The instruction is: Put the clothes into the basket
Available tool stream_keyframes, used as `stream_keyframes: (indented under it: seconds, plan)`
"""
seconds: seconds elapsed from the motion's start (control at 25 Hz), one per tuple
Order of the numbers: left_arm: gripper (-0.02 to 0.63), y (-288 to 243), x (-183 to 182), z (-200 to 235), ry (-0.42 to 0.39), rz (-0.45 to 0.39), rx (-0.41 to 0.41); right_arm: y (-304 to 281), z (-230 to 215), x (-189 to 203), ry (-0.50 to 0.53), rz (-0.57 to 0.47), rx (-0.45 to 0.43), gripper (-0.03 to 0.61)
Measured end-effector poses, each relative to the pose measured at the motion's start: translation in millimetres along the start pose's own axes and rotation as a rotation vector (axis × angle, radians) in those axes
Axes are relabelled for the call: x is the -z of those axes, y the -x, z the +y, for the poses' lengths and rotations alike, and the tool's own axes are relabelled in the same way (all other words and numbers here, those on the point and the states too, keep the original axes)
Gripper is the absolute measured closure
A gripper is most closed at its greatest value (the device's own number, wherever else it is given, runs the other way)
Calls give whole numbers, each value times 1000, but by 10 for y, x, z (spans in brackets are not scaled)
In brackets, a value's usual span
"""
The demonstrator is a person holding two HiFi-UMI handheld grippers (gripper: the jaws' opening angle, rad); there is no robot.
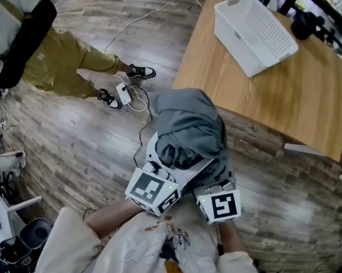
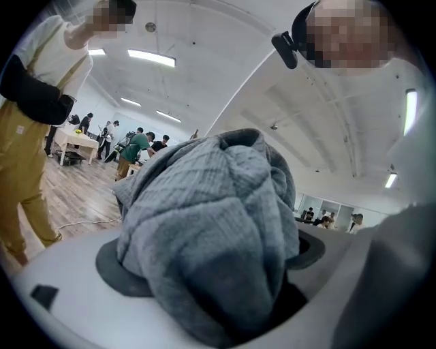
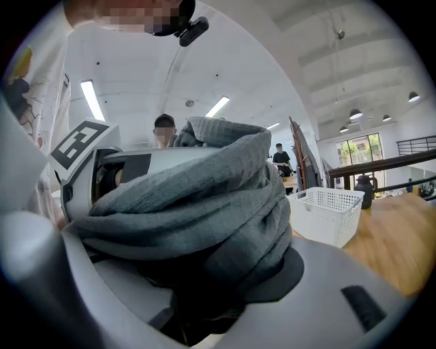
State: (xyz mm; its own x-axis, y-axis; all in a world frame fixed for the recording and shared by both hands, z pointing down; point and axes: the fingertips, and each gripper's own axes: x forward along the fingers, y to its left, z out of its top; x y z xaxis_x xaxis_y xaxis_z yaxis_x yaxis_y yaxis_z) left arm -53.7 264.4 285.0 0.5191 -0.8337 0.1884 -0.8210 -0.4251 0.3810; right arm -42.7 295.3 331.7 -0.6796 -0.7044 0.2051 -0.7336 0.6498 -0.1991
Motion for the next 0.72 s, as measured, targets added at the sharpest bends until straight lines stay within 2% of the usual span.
stream_keyframes:
  seconds: [0.4,0.72]
  plan:
    - [94,-458,-137,-14,11,-5,-13,-137,-432,-181,-11,-5,-4,362]
    - [94,-982,-319,158,13,0,34,-486,-862,-351,-3,-9,42,362]
